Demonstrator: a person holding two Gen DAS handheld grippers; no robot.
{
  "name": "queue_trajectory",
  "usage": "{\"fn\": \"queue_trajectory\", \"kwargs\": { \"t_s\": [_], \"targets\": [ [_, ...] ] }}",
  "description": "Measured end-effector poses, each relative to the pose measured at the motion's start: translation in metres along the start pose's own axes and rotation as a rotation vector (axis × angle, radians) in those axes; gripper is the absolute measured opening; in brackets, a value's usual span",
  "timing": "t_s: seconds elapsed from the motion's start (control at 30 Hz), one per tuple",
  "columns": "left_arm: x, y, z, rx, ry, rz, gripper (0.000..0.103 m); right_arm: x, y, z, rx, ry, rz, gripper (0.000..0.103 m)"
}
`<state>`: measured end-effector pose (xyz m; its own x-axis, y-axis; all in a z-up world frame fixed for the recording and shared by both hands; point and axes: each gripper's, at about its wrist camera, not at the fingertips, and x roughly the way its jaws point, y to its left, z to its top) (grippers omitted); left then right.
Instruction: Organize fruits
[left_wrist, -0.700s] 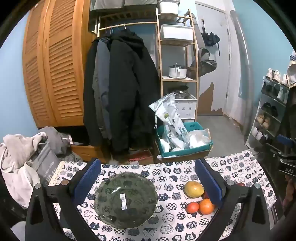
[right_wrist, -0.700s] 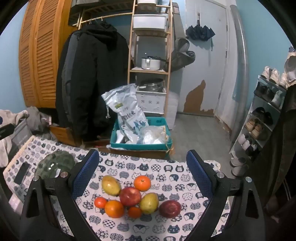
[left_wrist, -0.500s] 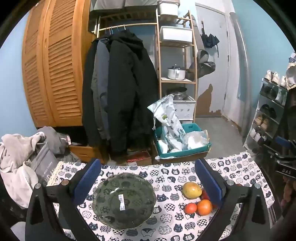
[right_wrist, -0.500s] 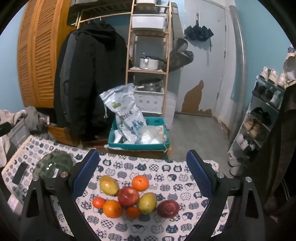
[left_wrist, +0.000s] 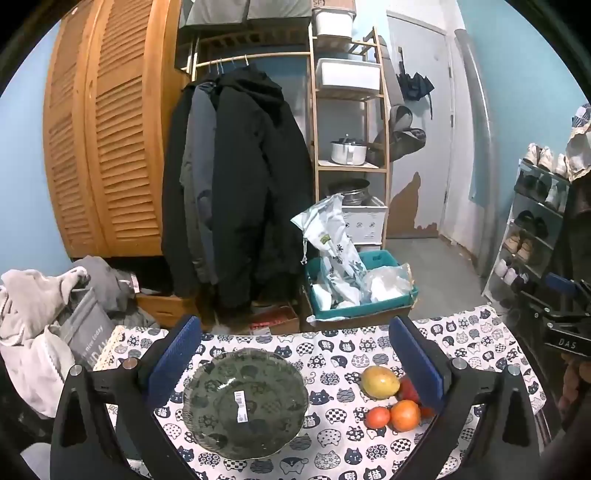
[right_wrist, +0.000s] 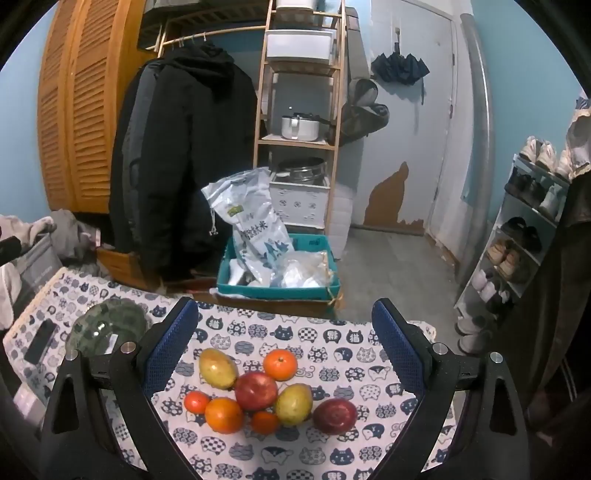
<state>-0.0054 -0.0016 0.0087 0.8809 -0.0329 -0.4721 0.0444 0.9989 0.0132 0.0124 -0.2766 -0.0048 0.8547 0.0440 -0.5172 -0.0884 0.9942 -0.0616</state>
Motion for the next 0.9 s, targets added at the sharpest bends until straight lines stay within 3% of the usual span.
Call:
{"fn": "queue_trajectory", "kwargs": {
  "t_s": [0.9],
  "targets": [
    [-0.007, -0.0002, 0.003, -0.009, 0.007, -0.018, 0.102, -0.0008, -0.0007, -0.0007, 0.002, -0.003, -0.001, 0.093]
  ]
}}
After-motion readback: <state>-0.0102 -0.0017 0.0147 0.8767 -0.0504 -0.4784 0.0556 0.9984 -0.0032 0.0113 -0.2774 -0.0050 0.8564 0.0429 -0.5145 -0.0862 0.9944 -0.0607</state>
